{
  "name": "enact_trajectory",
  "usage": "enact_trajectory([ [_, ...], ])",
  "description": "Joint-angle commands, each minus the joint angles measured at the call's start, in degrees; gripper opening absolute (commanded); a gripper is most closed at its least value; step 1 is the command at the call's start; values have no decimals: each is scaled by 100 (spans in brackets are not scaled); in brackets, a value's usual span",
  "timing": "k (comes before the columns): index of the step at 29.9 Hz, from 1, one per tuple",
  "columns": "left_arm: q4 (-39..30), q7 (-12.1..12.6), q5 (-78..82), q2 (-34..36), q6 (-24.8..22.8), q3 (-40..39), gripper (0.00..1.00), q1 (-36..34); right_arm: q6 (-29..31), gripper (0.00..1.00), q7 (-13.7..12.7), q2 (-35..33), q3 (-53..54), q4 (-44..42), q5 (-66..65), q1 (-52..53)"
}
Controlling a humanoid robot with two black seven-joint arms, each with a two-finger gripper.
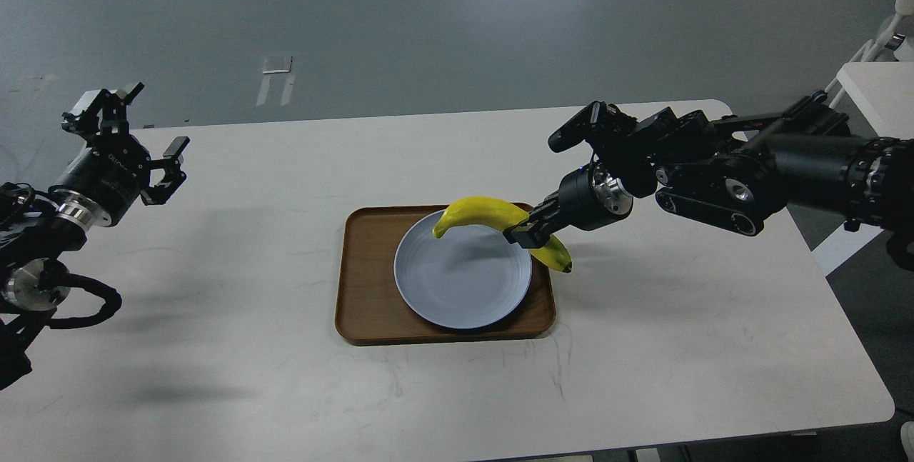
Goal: Place banana on plate with both arms
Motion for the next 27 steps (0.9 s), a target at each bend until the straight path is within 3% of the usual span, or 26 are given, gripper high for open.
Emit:
enact_trajectory([
  [1,0,0,0,3,0,-8,98,0,0,4,0,238,-70,-171,96,-18],
  [7,0,0,0,3,0,-8,98,0,-9,6,0,502,-272,-347,104,-61],
  [14,0,0,0,3,0,-17,98,0,-44,21,0,809,-272,-506,491,-150],
  [20,0,0,0,3,0,-78,98,0,-62,60,0,871,-272,-638,509,-202],
  [24,0,0,0,3,0,-78,98,0,-62,74,0,871,-264,-638,509,-211],
  [26,0,0,0,3,0,-78,98,0,-62,99,0,871,-237,-646,517,-211],
  [27,0,0,0,3,0,-78,98,0,-62,99,0,871,-228,-655,518,-211],
])
